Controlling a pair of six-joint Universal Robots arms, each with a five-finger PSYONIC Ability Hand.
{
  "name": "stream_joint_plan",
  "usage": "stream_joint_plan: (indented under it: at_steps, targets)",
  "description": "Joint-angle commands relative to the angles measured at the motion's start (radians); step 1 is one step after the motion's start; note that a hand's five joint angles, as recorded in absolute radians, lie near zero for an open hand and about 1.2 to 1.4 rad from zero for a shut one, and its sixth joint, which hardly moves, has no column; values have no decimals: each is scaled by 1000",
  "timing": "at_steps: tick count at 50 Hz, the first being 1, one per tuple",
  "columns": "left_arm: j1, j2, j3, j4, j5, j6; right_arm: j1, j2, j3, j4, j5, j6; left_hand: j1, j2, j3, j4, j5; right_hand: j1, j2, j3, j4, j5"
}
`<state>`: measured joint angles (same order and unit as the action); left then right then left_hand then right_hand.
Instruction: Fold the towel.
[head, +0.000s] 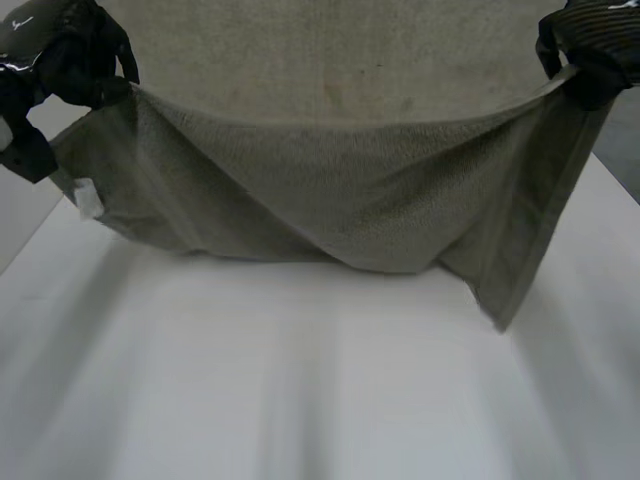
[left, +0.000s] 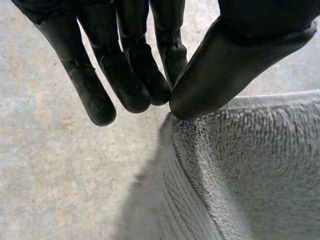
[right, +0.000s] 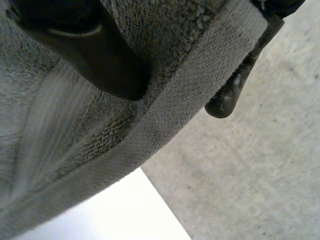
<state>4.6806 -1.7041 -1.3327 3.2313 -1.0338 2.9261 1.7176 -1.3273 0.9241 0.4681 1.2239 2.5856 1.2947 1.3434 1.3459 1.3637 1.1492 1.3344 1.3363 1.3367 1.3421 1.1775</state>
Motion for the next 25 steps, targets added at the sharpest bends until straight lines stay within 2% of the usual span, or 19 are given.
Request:
stream_joint_plan:
  at_steps: [1, 2, 3, 5, 6, 8, 9, 11, 12, 14, 16, 21, 25]
  targets:
    - [-13, -279, 240, -1, -8, 8, 86, 342, -383, 52, 123, -10, 102, 53, 50, 33, 73, 62, 60, 60, 54, 44]
    - [-20, -343, 313, -1, -9, 14, 109, 414, -483, 50, 153, -10, 102, 53, 50, 33, 73, 62, 60, 60, 54, 44]
    - [-20, -344, 314, -1, -9, 15, 109, 415, -484, 50, 154, -10, 102, 53, 50, 33, 73, 62, 60, 60, 54, 44]
    - [-37, -460, 471, 2, -25, 42, 125, 544, -693, 23, 190, -10, 102, 53, 50, 33, 73, 62, 60, 60, 54, 44]
    - [-37, -460, 472, 2, -25, 42, 125, 545, -694, 23, 190, -10, 102, 53, 50, 33, 73, 62, 60, 60, 54, 44]
    - [-63, -552, 635, 16, -73, 85, 137, 637, -864, -73, 203, 7, 102, 53, 50, 33, 73, 62, 60, 60, 54, 44]
    - [-63, -552, 636, 16, -74, 85, 137, 637, -864, -74, 203, 7, 102, 53, 50, 33, 73, 62, 60, 60, 54, 44]
    - [-80, -617, 797, 54, -139, 114, 160, 669, -944, -222, 204, 7, 102, 53, 50, 33, 73, 62, 60, 60, 54, 44]
    - [-80, -617, 797, 54, -140, 114, 160, 669, -944, -223, 204, 7, 102, 53, 50, 33, 73, 62, 60, 60, 54, 44]
    - [-91, -637, 903, 129, -201, 110, 213, 660, -944, -380, 215, 4, 102, 53, 50, 33, 73, 62, 60, 60, 54, 44]
    - [-91, -634, 923, 178, -221, 107, 223, 649, -935, -435, 215, 4, 102, 53, 50, 33, 73, 62, 60, 60, 54, 44]
    - [-95, -606, 906, 300, -236, 56, 229, 616, -881, -456, 217, 2, 102, 53, 50, 33, 73, 62, 60, 60, 54, 44]
    - [-95, -582, 849, 309, -229, 15, 229, 606, -818, -416, 213, 1, 102, 53, 50, 33, 73, 62, 60, 60, 54, 44]
